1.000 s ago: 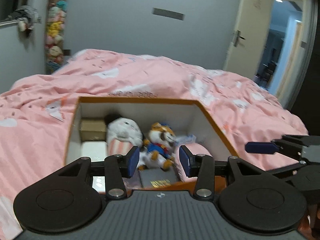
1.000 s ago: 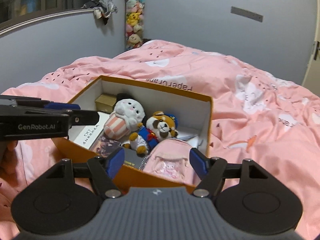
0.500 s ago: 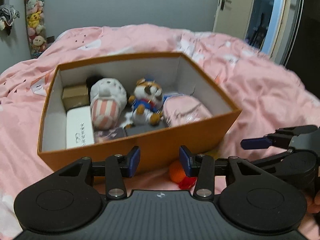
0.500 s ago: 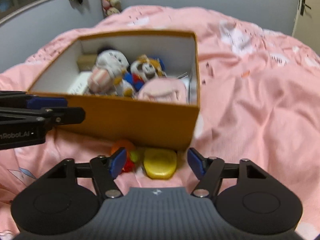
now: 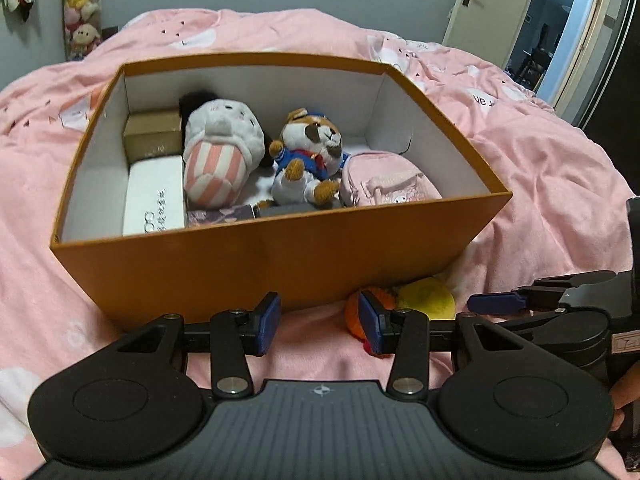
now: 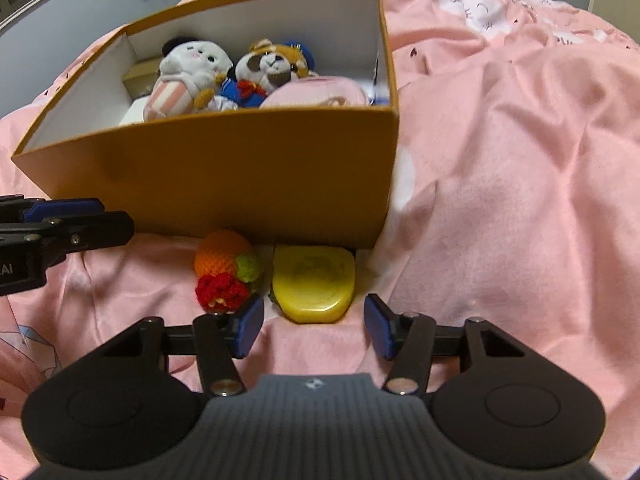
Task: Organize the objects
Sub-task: 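Grasp the orange knitted ball with the left gripper while the right grasps the yellow case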
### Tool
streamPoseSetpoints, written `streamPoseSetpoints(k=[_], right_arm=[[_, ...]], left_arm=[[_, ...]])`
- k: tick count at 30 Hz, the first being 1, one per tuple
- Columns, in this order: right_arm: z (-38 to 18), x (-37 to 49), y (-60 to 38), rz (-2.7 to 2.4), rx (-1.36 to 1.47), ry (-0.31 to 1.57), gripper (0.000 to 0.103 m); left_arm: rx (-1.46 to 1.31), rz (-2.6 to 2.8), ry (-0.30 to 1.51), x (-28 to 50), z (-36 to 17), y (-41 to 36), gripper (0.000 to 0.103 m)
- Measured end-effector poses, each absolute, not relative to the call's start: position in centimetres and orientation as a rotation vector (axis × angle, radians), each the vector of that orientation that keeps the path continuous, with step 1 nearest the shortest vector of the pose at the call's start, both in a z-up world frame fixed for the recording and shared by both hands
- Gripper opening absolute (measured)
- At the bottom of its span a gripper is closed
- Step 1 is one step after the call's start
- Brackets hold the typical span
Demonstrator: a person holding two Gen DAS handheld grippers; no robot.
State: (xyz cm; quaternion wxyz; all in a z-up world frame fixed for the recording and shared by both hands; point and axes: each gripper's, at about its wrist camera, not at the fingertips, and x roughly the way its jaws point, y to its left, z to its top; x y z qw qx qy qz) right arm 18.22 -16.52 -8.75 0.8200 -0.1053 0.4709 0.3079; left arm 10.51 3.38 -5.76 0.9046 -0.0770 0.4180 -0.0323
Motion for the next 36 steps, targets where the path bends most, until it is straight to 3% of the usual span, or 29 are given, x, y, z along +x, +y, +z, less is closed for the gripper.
streamPoseSetpoints(k=[11,18,30,36], right_arm=[[-10.1,19.7,-15.2,0.667,-0.211,1.019,0.057],[-9.8,19.5,-15.3,0.67,-0.219,1.021,0.056],[-9.9,18.5,-16.3,0.625,-0.263,1.025,0.056],[-10.3,18.7,-16.0,0.631,-0.259,1.034,0.056]], left_arm=[[-0.163,-0.129,0.909,11.2,-6.9,2.6,0.051],[-0.256,-0.173,0.93,12.1,-7.9,2.3,0.058],[-0.402,-0.151,1.023,15.1,-11.1,2.3,0.058],[-0.431,-0.182,1.034,15.9,-12.3,2.0,0.052]])
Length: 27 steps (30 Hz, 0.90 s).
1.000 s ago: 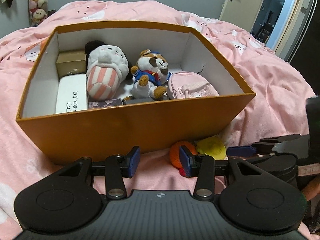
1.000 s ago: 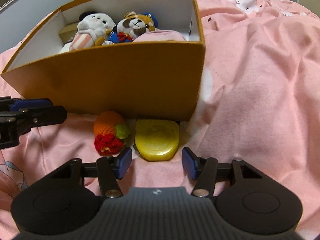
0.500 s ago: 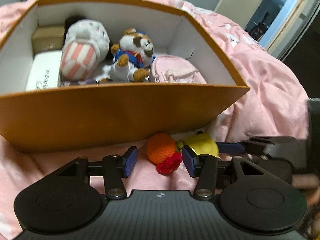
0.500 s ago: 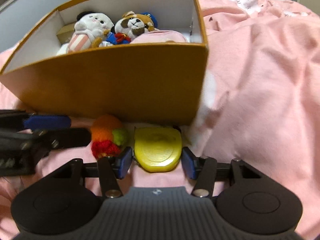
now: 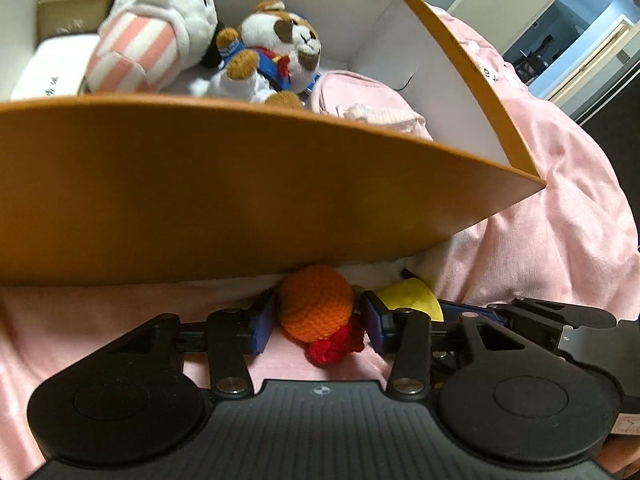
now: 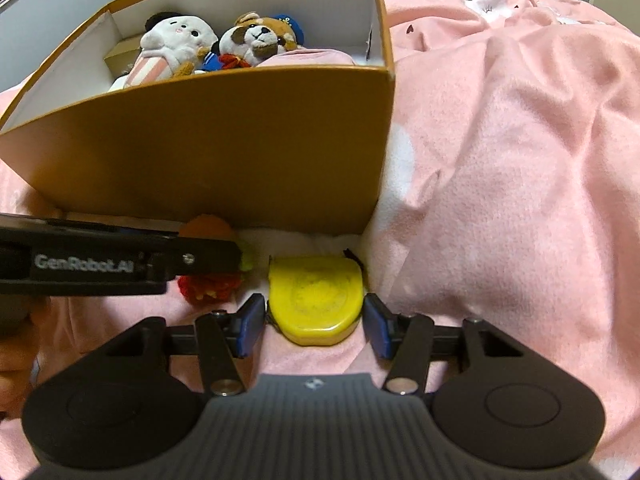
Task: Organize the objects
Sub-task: 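Grasp the orange knitted ball with the left gripper while the right grasps the yellow case, then carry the orange ball over the box with the left gripper while the right carries the yellow case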
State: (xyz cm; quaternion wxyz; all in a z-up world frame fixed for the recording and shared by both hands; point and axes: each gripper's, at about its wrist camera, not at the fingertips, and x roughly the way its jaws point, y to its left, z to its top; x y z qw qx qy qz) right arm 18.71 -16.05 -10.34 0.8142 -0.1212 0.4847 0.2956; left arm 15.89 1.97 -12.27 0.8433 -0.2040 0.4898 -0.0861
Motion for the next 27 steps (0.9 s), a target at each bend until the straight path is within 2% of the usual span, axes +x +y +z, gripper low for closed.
streamPoseSetpoints(k=[9,10,19,27], right_arm=[[-9.1,18.0,-15.7,0.633,-0.276,1.014,0.055],[-8.7,17.8,-15.6,0.636,-0.285,1.006,0.055],[-3.8,15.3,-16.4,0.664,-0.383,0.881,0.054],[1.6,14.2,-17.9,0.699,-0.399,0.755,0.054]], left_arm=[[-0.43,-0.2,1.026,14.9,-11.0,2.6,0.048],[-0.416,-0.205,1.02,14.6,-10.5,2.6,0.045],[-0.362,-0.303,0.927,12.0,-5.4,2.5,0.045],[-0.366,-0.338,0.769,11.0,0.4,2.7,0.045]])
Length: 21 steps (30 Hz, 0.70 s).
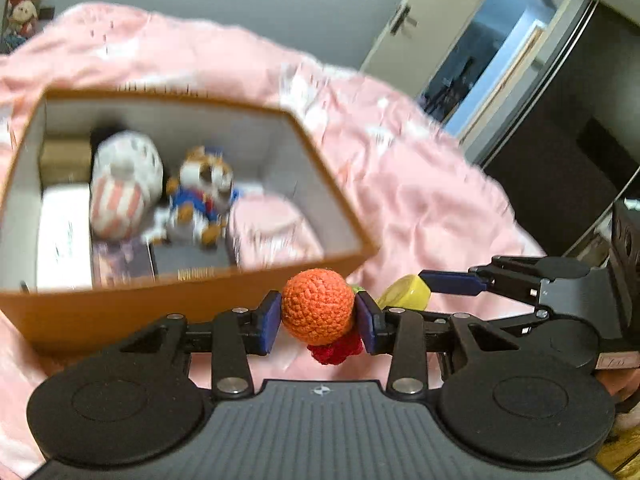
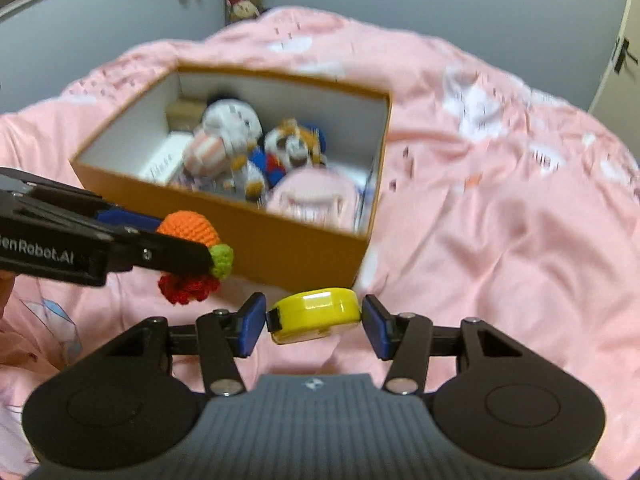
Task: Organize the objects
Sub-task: 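Carry the orange ball over the box with the left gripper while the right carries the yellow case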
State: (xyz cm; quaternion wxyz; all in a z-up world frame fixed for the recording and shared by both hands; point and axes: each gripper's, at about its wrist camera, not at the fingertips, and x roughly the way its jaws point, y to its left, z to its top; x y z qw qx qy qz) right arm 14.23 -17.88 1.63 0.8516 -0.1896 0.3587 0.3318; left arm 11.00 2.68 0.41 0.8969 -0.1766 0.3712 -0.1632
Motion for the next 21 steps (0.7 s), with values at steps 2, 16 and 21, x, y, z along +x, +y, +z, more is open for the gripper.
streamPoseSetpoints(k=[2,16,21], right_arm=[[3.2,14.2,-17.6,0.715,-0.413,0.707,0.054],[3.8,21.9,-9.3,0.798,-0.725,0.577,0.054],[1.4,24.8,-6.9,0.811,-0.847,0.598,0.054]], left_arm=[[-0.374,-0.332,0.732,11.2,1.7,3.1,0.045],[-0.266,-0.197,0.692,17.7,2.7,4.2,0.045],[-0.303,-0.155,0.708,19.9,1.2,5.5,0.045]])
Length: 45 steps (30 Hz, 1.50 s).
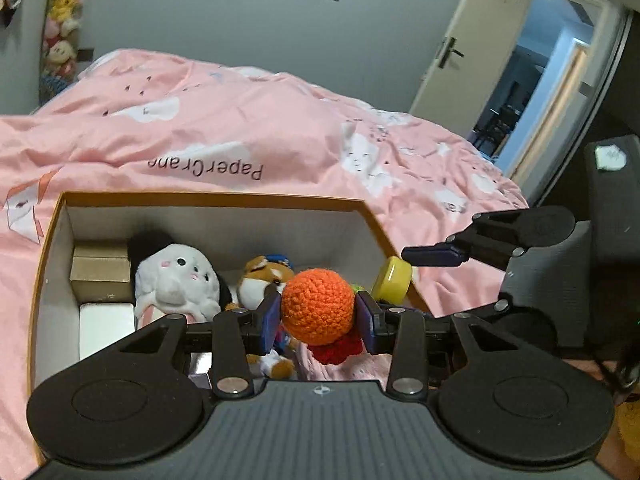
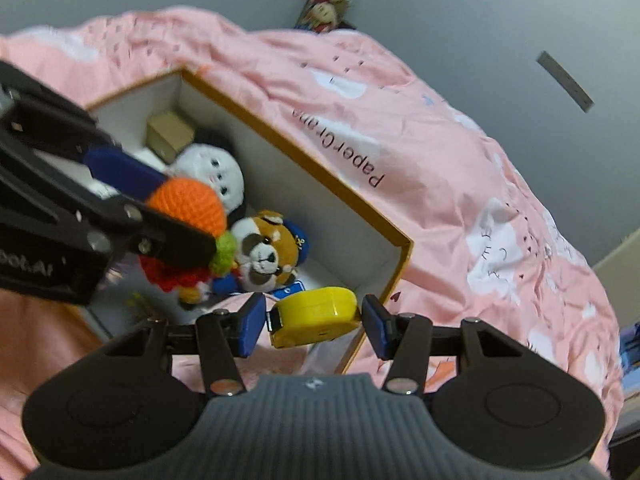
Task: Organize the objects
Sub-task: 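Carry the orange ball over the box with the left gripper while the right carries the yellow case, then lower the orange ball into the box and open the left gripper while the right releases the yellow case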
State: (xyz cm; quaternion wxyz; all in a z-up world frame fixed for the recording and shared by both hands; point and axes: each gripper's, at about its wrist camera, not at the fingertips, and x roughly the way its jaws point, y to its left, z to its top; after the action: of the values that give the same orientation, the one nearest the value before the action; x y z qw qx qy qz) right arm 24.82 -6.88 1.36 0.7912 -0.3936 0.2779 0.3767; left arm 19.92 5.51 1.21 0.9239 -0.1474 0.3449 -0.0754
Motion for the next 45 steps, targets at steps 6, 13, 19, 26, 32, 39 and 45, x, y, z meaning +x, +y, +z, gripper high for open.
streamPoseSetpoints(k=[6,13,19,26,32,39,45], right_arm=[[-1.0,26.7,-5.1,0.813,-0.975,0.607,0.054],[-2.5,28.2,-3.2,0.814,-1.024,0.634,0.054],[-3.2,29.0,-2.3,0.816,-1.013,0.634,0.054],[-2.6,29.2,-3.4,0.772,-0.975,0.594,0.054],[0.3,27.9,-6.5,0.725,-0.811,0.534,0.055],[2.0,27.1,-9.7,0.551,-0.596,0.462,0.063],[1.2,27.5,-11.2,0.567,-0.442,0.554,0.065]], left_arm=[[-0.323,-0.147,0.72,21.7,0.3,6.6,0.045],[-0.331,-0.141,0.74,22.8,-0.4,7.1,0.045],[-0.344,-0.126,0.755,23.4,-0.9,7.5,0.045],[-0.342,-0.121,0.766,23.8,-1.1,7.5,0.045],[-0.325,-0.144,0.75,24.3,-0.6,6.5,0.045],[-0.302,-0.153,0.74,25.8,-0.2,5.0,0.045],[-0.259,-0.153,0.754,27.2,-0.6,3.4,0.045]])
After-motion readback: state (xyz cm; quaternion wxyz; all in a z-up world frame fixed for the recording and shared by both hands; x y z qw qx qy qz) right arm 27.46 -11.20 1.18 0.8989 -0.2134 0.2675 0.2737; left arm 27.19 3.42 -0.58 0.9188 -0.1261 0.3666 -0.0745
